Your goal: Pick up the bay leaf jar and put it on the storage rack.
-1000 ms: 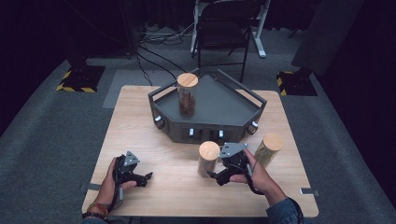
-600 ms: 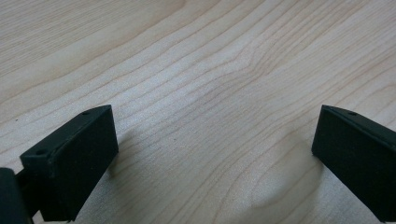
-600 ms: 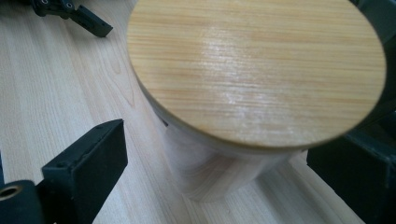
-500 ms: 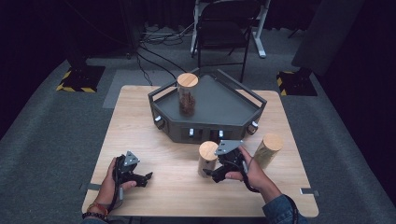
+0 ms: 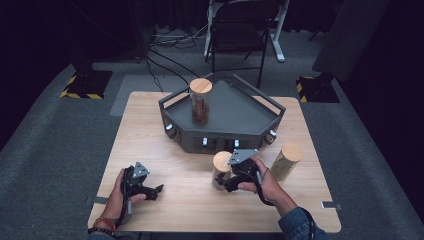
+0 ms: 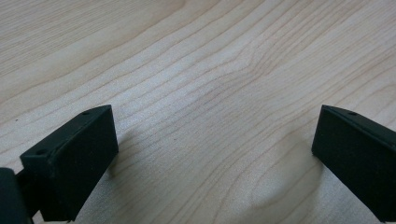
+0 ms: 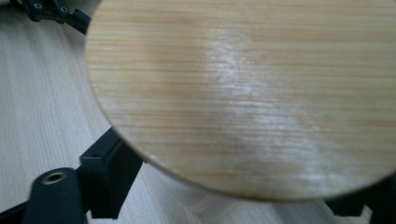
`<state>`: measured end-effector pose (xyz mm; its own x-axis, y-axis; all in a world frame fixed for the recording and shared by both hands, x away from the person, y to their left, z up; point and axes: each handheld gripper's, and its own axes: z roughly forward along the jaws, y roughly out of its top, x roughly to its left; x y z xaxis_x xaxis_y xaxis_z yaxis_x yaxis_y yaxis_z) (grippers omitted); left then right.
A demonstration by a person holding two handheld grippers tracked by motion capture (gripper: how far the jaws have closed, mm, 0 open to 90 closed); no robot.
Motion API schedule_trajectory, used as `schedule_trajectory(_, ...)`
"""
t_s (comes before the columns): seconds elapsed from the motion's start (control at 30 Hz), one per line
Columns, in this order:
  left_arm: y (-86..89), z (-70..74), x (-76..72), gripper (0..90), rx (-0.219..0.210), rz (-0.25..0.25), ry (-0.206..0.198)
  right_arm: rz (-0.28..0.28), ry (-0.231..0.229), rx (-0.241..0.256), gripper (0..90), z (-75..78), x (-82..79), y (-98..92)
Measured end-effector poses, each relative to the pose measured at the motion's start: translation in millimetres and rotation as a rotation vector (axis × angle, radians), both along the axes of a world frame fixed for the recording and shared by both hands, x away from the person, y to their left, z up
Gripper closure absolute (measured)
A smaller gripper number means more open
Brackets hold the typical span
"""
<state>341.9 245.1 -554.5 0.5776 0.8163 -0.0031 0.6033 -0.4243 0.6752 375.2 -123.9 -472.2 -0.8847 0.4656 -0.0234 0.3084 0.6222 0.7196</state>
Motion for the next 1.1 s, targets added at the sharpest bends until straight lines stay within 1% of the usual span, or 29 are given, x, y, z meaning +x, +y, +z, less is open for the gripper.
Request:
schedule_trajectory(0.13, 0.0, 0.0, 0.0, 0.0, 0.000, 0.000, 0.000, -0.003, 0.002, 0.006, 24.4, -1.2, 0.6, 0.5)
schedule_trajectory(0.23, 0.0, 0.0, 0.0, 0.0, 0.000, 0.000, 0.000, -0.004, -0.005, 0.005, 24.5, -1.6, 0.3, 1.2)
schedule_trajectory(0.43, 0.1, 0.0, 0.0, 0.0, 0.000, -0.001, 0.000, -0.001, -0.003, 0.007, 24.8, -1.2, 0.5, 0.7)
schedule_trajectory(0.6, 0.3, 0.0, 0.0, 0.0, 0.001, -0.002, -0.001, 0.004, 0.001, 0.019, 25.1, -1.3, 1.0, -0.7)
schedule_trajectory(0.77, 0.2, 0.0, -0.1, 0.0, 0.000, -0.002, -0.001, 0.023, -0.010, 0.007, 25.2, 0.2, 0.5, 0.0)
schedule_trajectory(0.93, 0.2, 0.0, -0.2, 0.0, -0.001, -0.002, 0.000, 0.025, 0.001, 0.013, 25.3, 0.6, 2.4, -0.9)
schedule_trajectory(1.1, 0.2, 0.0, -0.1, 0.0, 0.000, -0.002, 0.000, 0.023, 0.006, 0.020, 25.3, 4.6, 3.2, -1.8)
